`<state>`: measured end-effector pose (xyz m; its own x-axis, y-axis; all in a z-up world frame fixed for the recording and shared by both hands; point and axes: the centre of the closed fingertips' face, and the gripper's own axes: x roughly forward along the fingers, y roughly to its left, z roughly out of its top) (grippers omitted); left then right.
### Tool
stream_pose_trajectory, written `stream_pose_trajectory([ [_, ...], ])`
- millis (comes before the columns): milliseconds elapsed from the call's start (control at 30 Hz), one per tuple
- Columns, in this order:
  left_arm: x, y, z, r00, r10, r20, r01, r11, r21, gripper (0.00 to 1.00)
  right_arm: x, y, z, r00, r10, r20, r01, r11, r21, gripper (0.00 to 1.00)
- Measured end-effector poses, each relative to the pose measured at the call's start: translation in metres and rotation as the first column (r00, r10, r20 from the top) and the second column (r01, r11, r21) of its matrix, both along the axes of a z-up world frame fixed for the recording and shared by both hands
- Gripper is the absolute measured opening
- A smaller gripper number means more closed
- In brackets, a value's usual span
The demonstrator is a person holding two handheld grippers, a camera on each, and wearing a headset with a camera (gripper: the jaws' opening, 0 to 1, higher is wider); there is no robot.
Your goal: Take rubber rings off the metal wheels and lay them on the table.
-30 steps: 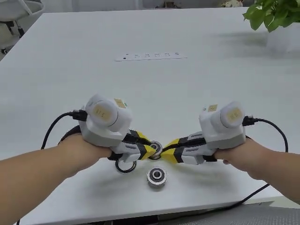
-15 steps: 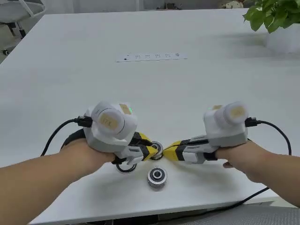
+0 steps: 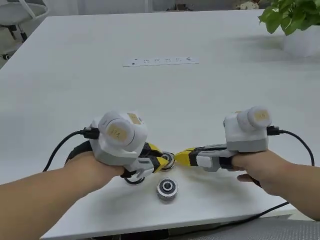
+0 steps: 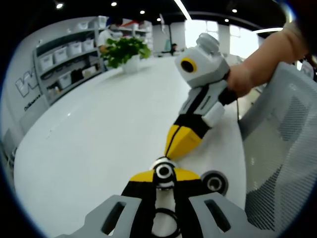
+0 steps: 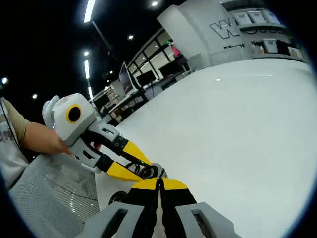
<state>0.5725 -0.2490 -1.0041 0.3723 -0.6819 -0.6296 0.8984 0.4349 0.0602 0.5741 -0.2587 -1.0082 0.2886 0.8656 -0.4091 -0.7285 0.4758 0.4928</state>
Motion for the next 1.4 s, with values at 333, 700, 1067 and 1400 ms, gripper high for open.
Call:
stream_pose_trajectory([
  [333, 0.0, 0.0, 0.0, 1.0, 0.016, -0.001, -0.016, 1.0, -0.008, 0.12, -0.005, 0.003, 0.005, 1.0, -0.006, -0.01, 0.006, 1.0, 0.015, 0.0],
  [700, -0.002, -0.001, -0.001, 1.0, 0.011, -0.003, -0.011, 1.0, -0.007, 0.12, -0.014, 0.013, 0.01, 0.999, 0.046, 0.004, -0.046, 0.999, 0.017, 0.0],
  [1067, -0.002, -0.002, -0.002, 1.0, 0.01, 0.003, -0.01, 1.0, -0.007, 0.12, -0.016, 0.021, 0.021, 0.997, 0.078, 0.015, -0.079, 0.993, 0.085, 0.0],
  [1400, -0.002, -0.002, -0.002, 1.0, 0.0, 0.002, 0.0, 1.0, -0.001, 0.13, -0.011, 0.009, 0.01, 0.999, 0.049, 0.012, -0.05, 0.998, 0.029, 0.0],
])
